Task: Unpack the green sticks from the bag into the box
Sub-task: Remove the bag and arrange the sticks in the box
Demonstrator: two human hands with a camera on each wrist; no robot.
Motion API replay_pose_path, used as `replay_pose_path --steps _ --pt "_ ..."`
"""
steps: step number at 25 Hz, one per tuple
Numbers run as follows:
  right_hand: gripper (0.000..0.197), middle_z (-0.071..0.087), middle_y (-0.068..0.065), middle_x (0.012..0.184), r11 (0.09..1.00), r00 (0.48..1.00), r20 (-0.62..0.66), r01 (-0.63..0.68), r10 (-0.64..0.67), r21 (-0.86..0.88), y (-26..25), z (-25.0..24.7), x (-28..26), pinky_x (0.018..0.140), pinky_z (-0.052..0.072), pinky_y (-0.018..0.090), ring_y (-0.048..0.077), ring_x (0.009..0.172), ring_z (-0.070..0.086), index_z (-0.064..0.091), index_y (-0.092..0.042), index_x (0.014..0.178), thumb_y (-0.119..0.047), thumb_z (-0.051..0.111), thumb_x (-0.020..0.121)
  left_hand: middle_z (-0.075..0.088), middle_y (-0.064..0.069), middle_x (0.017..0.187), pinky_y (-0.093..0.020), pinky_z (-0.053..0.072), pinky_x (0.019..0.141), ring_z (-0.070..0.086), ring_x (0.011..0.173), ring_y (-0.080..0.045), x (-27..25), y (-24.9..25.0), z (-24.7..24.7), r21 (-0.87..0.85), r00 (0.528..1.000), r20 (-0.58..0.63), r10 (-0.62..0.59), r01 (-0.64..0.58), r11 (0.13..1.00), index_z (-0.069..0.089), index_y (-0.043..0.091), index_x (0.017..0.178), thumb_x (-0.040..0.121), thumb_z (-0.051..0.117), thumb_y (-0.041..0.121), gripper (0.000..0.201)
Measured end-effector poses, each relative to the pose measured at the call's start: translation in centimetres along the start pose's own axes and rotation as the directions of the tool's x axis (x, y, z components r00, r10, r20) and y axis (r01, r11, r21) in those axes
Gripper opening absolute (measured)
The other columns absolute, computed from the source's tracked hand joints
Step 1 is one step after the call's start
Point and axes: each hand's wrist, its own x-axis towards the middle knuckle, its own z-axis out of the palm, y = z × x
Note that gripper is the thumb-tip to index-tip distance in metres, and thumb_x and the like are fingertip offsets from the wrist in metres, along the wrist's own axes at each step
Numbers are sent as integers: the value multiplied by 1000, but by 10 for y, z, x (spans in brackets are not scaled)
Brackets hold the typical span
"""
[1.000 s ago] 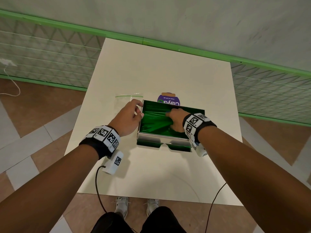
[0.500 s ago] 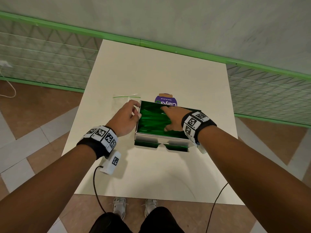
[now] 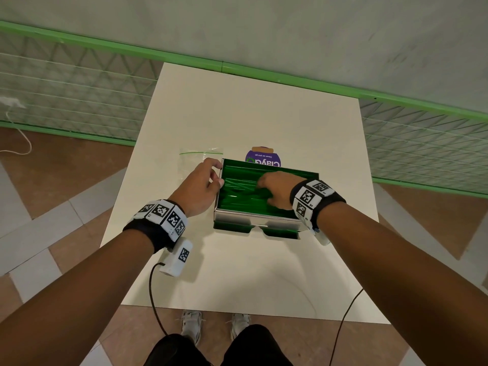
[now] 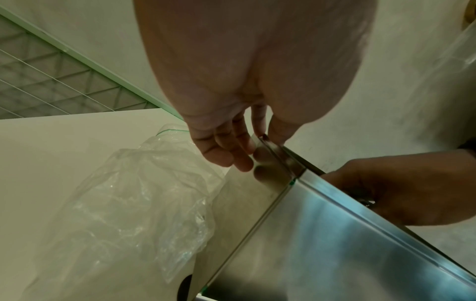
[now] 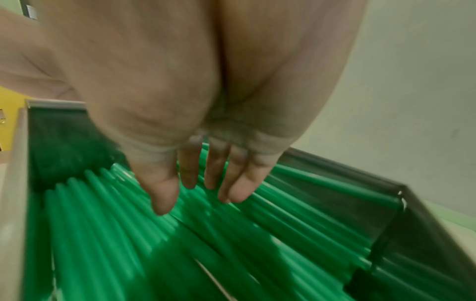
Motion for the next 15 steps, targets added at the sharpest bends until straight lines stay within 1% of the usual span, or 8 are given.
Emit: replay_pose_path --steps 3,4,6,7,8,11,13,15 --pt "27 62 4 121 996 997 -74 19 -13 85 0 -2 0 98 51 37 25 114 61 69 -19 121 -16 63 95 56 0 97 -24 43 69 62 84 -35 0 0 0 1 1000 2 -8 8 1000 45 21 129 102 51 19 28" --pt "22 66 2 115 991 1000 -30 7 -4 130 0 -2 0 97 52 36 23 109 64 73 -20 113 -16 61 96 56 0 97 -24 43 69 62 85 -36 0 0 1 -1 1000 5 -9 9 1000 45 21 129 102 51 19 28" --pt "23 71 -1 119 989 994 110 -19 3 144 -2 -1 1 100 53 39 22 109 66 77 -25 108 -17 59 97 56 -1 97 -24 44 70 61 84 -36 0 0 1 -2 1000 7 -9 9 1000 44 22 129 102 51 19 28" --pt "25 71 -2 124 990 989 145 -20 1 136 -2 2 0 101 52 39 22 111 66 76 -27 111 -17 58 98 56 -1 97 -24 44 70 61 81 -34 0 0 1 -7 1000 5 -11 11 1000 44 22 128 102 51 19 27" --pt "26 71 -2 125 989 992 127 -4 -15 147 -2 3 0 101 52 38 22 112 66 74 -27 116 -18 58 99 56 -2 97 -24 43 70 60 79 -29 0 0 0 -10 1000 3 -12 12 1000 44 23 128 102 50 19 27" --pt "33 70 3 126 979 998 -16 57 -55 193 -2 2 0 101 52 38 23 115 65 65 -22 132 -20 59 99 56 -3 98 -23 42 67 59 77 -19 -1 1 1 0 1000 0 -8 8 1000 43 22 130 103 50 18 28" --pt "42 63 7 135 991 997 -14 73 -72 116 -7 3 4 105 49 40 27 124 59 56 -21 142 -23 57 100 56 -3 99 -22 41 66 59 76 -18 -1 1 1 2 1000 -2 -8 8 1000 43 22 130 103 49 18 28" --pt "45 59 11 137 997 998 33 46 -48 59 -12 5 9 105 48 42 30 127 55 53 -21 145 -25 57 100 56 -3 99 -22 42 66 60 76 -19 -1 1 2 -1 1000 -3 -10 10 1000 43 22 129 103 49 18 28"
